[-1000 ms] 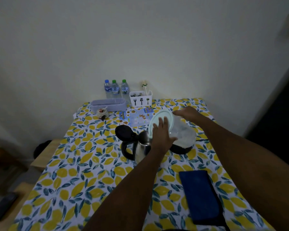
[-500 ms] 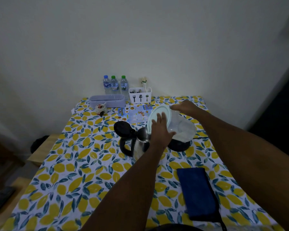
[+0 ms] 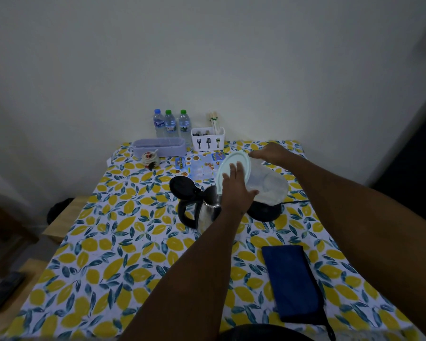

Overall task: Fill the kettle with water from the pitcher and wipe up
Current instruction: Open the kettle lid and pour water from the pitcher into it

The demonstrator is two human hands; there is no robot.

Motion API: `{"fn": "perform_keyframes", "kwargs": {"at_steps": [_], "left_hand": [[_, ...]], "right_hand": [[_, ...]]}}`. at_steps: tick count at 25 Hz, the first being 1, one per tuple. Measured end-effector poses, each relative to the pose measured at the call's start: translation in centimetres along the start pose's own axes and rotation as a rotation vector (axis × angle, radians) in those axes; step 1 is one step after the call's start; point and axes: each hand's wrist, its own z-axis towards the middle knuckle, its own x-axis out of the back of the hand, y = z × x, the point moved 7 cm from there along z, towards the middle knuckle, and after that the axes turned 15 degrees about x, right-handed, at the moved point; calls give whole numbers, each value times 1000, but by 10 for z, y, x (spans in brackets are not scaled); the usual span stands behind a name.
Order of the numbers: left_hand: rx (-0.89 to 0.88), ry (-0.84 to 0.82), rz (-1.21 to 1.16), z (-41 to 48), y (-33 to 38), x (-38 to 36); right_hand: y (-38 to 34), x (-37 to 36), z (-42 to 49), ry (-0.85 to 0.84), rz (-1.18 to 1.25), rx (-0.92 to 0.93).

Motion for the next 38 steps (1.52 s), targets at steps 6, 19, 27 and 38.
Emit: {"fn": "perform_keyframes", "kwargs": {"at_steps": [6, 19, 27, 38], "left_hand": [[22, -9, -19, -1, -4, -1], [24, -19, -20, -8, -6, -1], [1, -17, -10, -8, -3, 2], [8, -29, -63, -6, 0, 5]], "right_hand": [[-4, -3, -1, -17, -29, 4], [-2, -6, -2, -45, -41, -8], [-7, -1, -7, -28, -56, -17], [-10, 4, -8, -21, -32, -47]]}}
